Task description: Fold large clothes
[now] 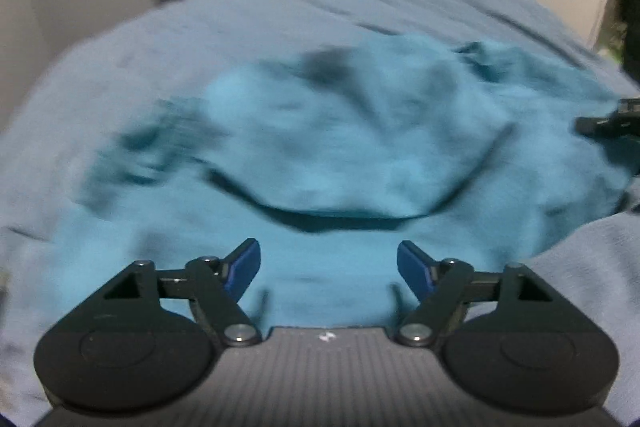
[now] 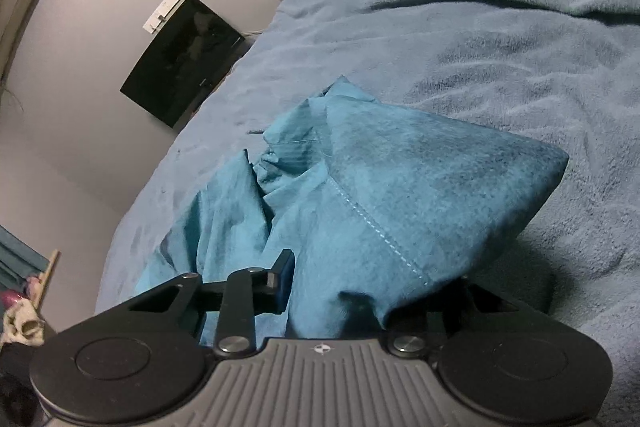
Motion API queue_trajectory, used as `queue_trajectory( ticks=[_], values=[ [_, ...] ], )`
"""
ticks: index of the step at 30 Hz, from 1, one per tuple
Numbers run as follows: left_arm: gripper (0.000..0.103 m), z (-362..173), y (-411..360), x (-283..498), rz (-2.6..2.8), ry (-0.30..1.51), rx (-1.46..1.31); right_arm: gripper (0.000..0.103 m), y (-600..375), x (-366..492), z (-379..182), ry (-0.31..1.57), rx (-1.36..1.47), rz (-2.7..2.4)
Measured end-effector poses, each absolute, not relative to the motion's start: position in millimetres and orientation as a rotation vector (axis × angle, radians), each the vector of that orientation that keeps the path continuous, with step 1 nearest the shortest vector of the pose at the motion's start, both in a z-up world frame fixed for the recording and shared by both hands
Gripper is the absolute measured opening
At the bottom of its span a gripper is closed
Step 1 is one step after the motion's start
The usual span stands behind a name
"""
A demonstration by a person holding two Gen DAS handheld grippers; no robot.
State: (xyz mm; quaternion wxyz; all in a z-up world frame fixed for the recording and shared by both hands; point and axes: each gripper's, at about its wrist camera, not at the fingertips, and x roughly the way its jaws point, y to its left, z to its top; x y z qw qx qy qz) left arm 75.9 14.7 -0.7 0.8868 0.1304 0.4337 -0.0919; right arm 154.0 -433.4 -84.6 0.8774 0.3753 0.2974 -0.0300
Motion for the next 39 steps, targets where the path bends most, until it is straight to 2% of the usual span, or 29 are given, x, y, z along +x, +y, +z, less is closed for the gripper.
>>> queue_trajectory(
  ticks=[4,6,11,15,21,25,27,30,37,39],
  values=[
    [0.076,11,66,85,-0.071,0.928,0.34,0.035,-431,150,-82,0.621,0.772,-0.072],
    [0.076,5,86,92,-0.032,0.99,0.35,0.031,-428,149,-79,0.622,0.765,-0.081],
    [0.076,-22,126,104,0.001,1.125,0.166,0.019,-416,145,-69,0.61,0.683,-0.091],
    [0.076,-34,132,108,0.016,1.19,0.112,0.013,-382,139,-39,0.555,0.466,-0.067],
    [0.076,-34,138,105,0.012,1.158,0.096,0.011,-307,137,18,0.483,0.153,-0.008],
    [0.076,-10,148,97,-0.016,0.978,-0.058,0.011,-255,135,48,0.446,0.005,0.051],
    [0.076,1,142,100,-0.075,0.866,-0.133,0.011,-234,130,55,0.426,-0.045,0.079],
    [0.076,-1,105,113,-0.143,0.778,-0.035,0.011,-207,122,59,0.405,-0.094,0.113],
    [0.076,-74,16,138,-0.326,0.947,0.252,0.011,-171,109,66,0.361,-0.176,0.171],
    [0.076,-71,17,135,-0.331,0.937,0.26,0.011,-167,108,67,0.369,-0.189,0.187]
  ],
)
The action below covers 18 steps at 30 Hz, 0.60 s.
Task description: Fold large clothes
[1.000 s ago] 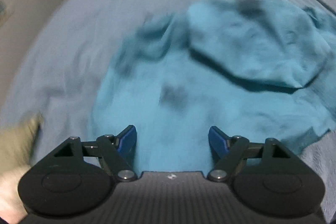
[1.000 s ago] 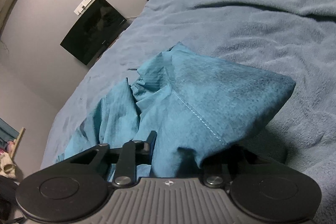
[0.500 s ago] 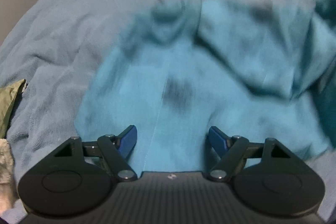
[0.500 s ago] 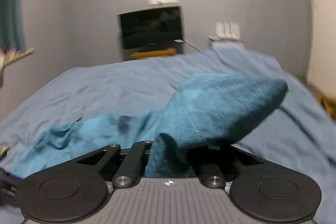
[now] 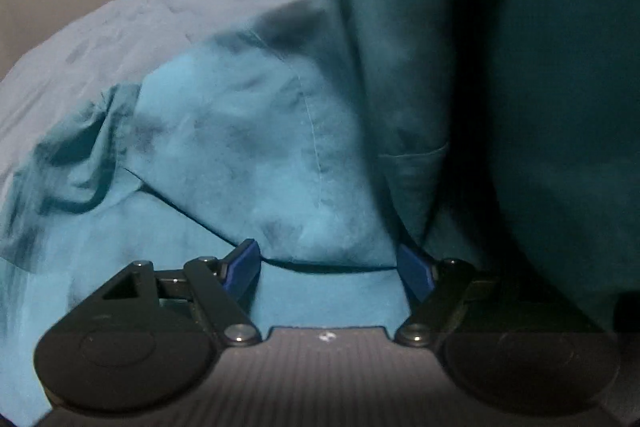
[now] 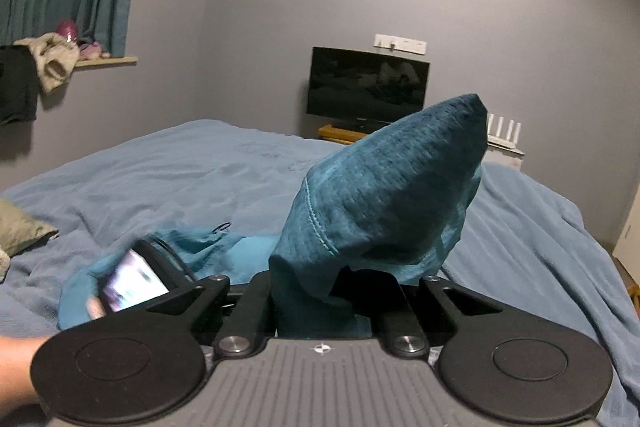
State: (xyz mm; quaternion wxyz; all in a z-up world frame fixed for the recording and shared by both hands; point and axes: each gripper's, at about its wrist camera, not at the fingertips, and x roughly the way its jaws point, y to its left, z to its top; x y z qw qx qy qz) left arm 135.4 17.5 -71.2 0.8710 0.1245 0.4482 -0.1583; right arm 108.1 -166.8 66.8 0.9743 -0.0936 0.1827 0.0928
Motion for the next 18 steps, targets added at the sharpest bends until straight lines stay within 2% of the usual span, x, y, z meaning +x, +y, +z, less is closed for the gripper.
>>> queue_trajectory(
  ticks=[9,14,18],
  values=[
    [0.076,31,158,104,-0.072,0.789,0.057,0.011,-112,102,66,0.347,-0.322,0.291],
    [0.076,32,237,94,0.068,0.78,-0.141,0.011,-53,87,52,0.324,-0.469,0.391],
    [0.076,35,264,88,0.086,0.742,-0.256,0.011,-5,77,25,0.314,-0.644,0.45]
  ],
)
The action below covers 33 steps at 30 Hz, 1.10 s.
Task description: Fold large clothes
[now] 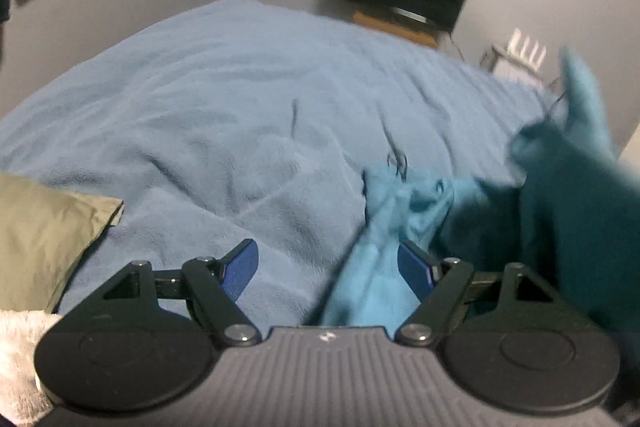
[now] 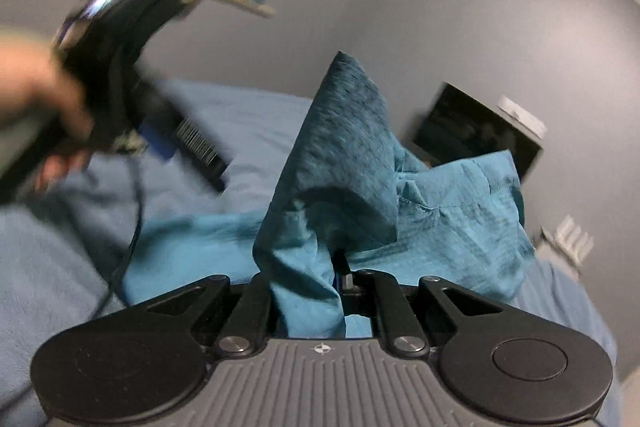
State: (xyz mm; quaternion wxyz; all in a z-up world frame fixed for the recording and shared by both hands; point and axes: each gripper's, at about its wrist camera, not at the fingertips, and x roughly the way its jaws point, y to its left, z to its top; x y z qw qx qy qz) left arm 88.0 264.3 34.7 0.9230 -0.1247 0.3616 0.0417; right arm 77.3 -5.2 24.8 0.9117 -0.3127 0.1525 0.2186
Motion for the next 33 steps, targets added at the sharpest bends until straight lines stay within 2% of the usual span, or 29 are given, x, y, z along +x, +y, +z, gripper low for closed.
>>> queue_trajectory(
  ticks=[9,13,14,16,19,22,24,26,30,33],
  values=[
    [0.076,57,265,79,-0.139,0.642,-0.404,0.011,28,70,-14,0.393,-0.764,0.563],
    [0.065,63,244,79,-0.241,0.663,-0.339,0.013,36,91,-23,0.488,-0.701,0.633],
    [0.057,60,241,80,-0.265,0.679,-0.329,0.014,37,103,-24,0.514,-0.665,0.657],
    [0.05,48,240,86,-0.316,0.746,-0.346,0.017,31,112,-26,0.558,-0.6,0.68],
    [0.048,27,240,91,-0.311,0.846,-0.347,0.021,17,123,-26,0.592,-0.516,0.705],
    [0.047,8,244,95,-0.299,0.928,-0.382,0.031,8,127,-25,0.609,-0.468,0.73],
    [0.047,-3,253,99,-0.309,0.955,-0.45,0.039,9,126,-28,0.62,-0.461,0.735],
    [0.047,-9,260,101,-0.309,0.971,-0.487,0.042,19,126,-32,0.625,-0.461,0.741],
    [0.047,-24,269,110,-0.302,1.001,-0.535,0.054,-3,115,-12,0.622,-0.416,0.764],
    [0.047,-28,272,114,-0.277,1.022,-0.544,0.055,-34,113,10,0.612,-0.336,0.762]
  ],
)
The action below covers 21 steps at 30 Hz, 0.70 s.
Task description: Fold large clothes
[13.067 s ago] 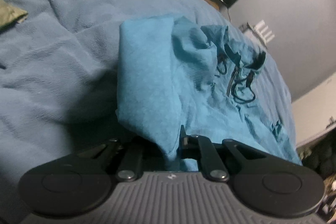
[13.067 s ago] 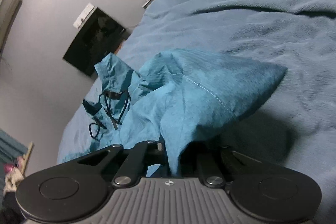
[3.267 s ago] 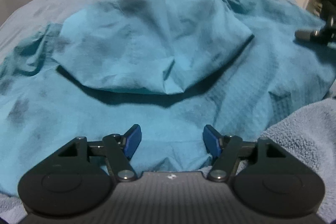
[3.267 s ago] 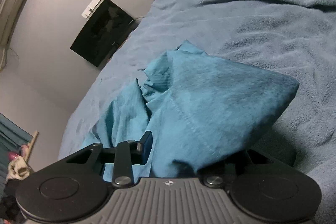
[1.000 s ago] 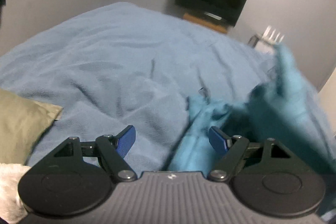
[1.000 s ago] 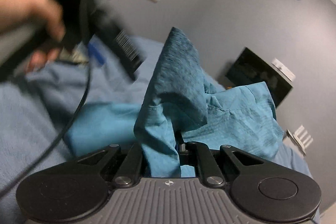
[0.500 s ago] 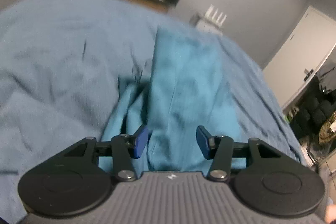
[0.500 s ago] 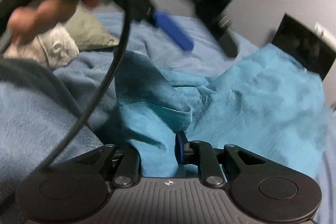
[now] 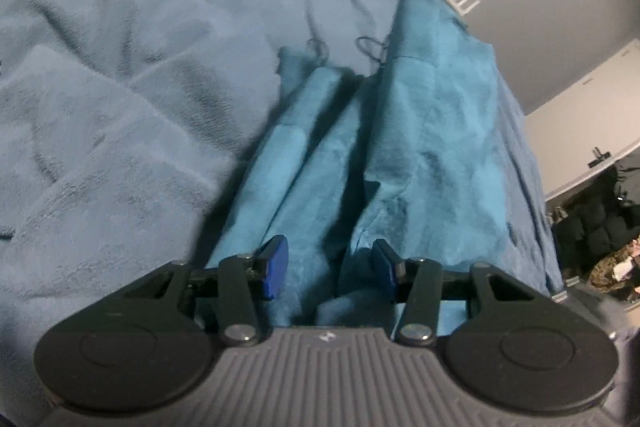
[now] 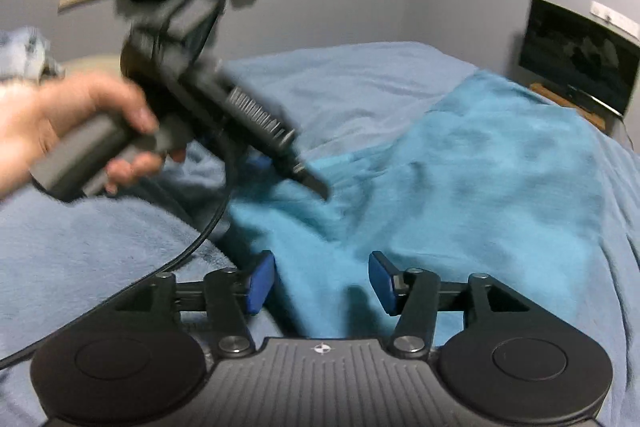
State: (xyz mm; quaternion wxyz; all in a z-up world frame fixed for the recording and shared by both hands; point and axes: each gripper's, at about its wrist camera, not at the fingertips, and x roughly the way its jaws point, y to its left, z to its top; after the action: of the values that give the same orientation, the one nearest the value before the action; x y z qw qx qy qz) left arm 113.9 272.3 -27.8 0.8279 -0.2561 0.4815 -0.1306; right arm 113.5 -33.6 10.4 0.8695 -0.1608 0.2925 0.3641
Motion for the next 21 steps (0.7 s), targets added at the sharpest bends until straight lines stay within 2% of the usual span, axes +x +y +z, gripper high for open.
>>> queue_trajectory(
  ticks=[5,10,12,15,21],
  values=[
    [0.047,-20,272,108,-0.277,1.019,-0.542,0.048,-97,142,35,0.63,-0.09,0.588],
    [0.047,-9,267,100,-0.314,0.955,-0.509,0.035,-119,175,2,0.728,-0.082,0.334],
    [0.052,-3,262,99,-0.35,0.915,-0.492,0.032,-124,179,-15,0.766,-0.025,0.358],
    [0.063,-1,253,99,-0.392,0.912,-0.465,0.031,-117,177,-25,0.757,-0.033,0.38],
    [0.063,-22,239,109,-0.365,1.061,-0.412,0.03,-114,183,-25,0.755,-0.027,0.392]
  ],
)
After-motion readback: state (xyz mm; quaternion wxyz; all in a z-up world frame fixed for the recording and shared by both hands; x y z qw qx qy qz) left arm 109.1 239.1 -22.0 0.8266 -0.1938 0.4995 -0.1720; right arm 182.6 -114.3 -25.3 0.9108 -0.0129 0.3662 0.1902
